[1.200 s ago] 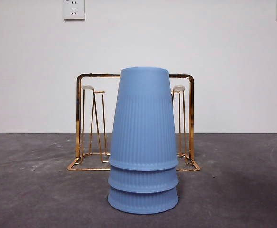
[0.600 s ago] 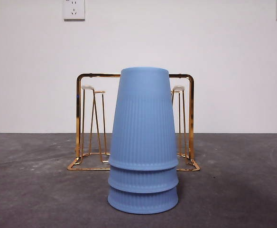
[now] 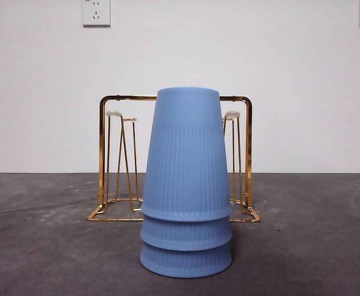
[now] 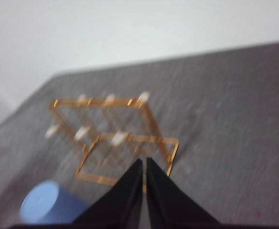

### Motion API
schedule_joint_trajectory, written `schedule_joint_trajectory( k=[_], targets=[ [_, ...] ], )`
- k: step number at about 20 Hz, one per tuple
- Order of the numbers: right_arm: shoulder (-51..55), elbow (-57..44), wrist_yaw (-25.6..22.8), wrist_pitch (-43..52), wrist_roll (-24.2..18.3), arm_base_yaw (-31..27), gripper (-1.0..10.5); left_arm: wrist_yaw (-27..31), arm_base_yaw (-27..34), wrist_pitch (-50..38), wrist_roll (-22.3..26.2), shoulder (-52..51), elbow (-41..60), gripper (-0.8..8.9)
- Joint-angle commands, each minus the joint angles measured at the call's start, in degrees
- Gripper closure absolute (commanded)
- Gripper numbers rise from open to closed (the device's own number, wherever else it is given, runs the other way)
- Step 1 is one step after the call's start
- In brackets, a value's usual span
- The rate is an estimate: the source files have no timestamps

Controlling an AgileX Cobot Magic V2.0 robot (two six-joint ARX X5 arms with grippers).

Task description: Pick the top cup and place it on cupholder, pick up the mid cup and place it on cupholder, last pick the bottom cup and place it on cupholder.

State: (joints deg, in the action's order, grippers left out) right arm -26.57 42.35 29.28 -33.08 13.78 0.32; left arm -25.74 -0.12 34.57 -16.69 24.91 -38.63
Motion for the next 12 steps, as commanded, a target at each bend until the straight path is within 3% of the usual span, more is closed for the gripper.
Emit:
schedule_joint_trajectory(
  k=[1,6,12],
  targets=[
    [-4.2,5.0,2.8,-6.7,-8.2,0.3,9.4,-2.3,-0.6,4.3,8.3,3.4,-3.9,8.05],
    [-9.0,10.4,3.8,-15.3,-13.0,4.0,9.4,-3.2,-3.0,11.9,14.4,7.3,-8.4,8.06],
    [-10.1,11.2,3.7,-21.2,-15.4,9.4,9.4,-4.0,-5.3,15.2,15.0,7.2,-8.9,8.02]
  ],
)
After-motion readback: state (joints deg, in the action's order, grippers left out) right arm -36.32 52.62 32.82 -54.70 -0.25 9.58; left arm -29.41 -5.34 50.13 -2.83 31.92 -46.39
